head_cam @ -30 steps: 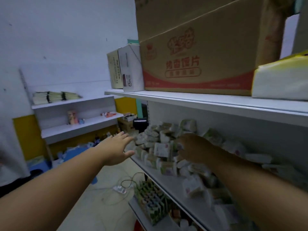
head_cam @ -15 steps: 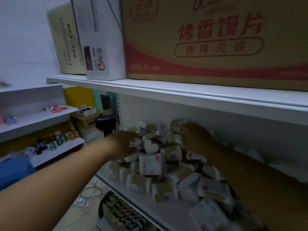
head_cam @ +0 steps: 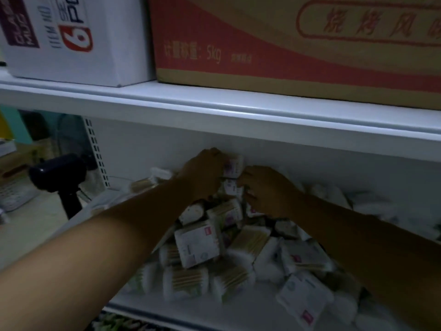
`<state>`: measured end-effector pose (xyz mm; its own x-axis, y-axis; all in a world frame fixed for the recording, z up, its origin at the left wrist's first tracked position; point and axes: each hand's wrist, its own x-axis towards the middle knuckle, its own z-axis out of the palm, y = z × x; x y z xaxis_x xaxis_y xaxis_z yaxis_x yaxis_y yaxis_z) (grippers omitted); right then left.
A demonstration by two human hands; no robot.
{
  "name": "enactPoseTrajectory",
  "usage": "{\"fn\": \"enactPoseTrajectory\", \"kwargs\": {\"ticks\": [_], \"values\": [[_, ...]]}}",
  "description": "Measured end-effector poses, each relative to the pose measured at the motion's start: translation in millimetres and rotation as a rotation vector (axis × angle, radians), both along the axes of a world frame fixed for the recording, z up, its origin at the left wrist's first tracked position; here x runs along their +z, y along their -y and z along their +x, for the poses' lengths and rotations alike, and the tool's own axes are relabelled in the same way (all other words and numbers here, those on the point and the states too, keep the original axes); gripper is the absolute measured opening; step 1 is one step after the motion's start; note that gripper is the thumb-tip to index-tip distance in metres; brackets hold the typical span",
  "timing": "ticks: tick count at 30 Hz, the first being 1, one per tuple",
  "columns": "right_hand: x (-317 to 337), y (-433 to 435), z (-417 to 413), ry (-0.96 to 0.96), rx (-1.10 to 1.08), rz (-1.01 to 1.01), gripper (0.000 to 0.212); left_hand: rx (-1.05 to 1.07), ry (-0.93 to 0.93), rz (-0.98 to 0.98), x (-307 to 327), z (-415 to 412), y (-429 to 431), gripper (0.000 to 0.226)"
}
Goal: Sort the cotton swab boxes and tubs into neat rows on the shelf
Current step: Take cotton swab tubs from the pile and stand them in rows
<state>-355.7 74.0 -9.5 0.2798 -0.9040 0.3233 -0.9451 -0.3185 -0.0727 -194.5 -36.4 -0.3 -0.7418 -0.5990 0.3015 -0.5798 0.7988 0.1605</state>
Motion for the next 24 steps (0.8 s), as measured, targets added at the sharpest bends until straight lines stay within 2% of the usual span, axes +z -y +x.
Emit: {"fn": "enactPoseTrajectory", "kwargs": {"ticks": [3,6,8,11,13,17,20,22,24], "values": [[-12.8,6.7,9.0,-0.071,0.076,0.127,0.045,0.011,-0.028,-0.056,-4.7,-3.9,9.2,0.063],[-29.9,17.2,15.5,-0.355,0.017,0.15,0.062,0.015,-0.039,-0.092,-6.9,-7.3,12.3,0.062],[-36.4,22.1,19.9,-0.432,-0.029,0.115,0.059,0.026,-0.046,-0.11,-5.9,-7.1,13.7,0.058],[-35.4,25.7,23.3,-0.417,-0.023,0.105,0.055,0.018,-0.112,-0.057,-2.1,-0.6,15.1,0.055],[-26.3,25.6,22.2,-0.319,-0.004,0.106,0.052,0.006,-0.226,0.05,5.8,8.6,13.9,0.049],[2.6,17.0,20.2,0.006,-0.023,0.123,0.043,0.006,-0.438,0.294,20.0,30.1,15.1,0.035],[27.2,4.2,20.0,0.226,-0.102,0.151,0.053,0.025,-0.617,0.484,25.8,36.8,18.9,0.028],[41.1,-6.1,17.9,0.379,-0.192,0.197,0.06,0.042,-0.735,0.54,29.7,36.2,19.9,0.03],[50.8,-19.0,14.7,0.588,-0.265,0.261,0.054,0.056,-0.781,0.56,33.0,35.6,14.7,0.03]]}}
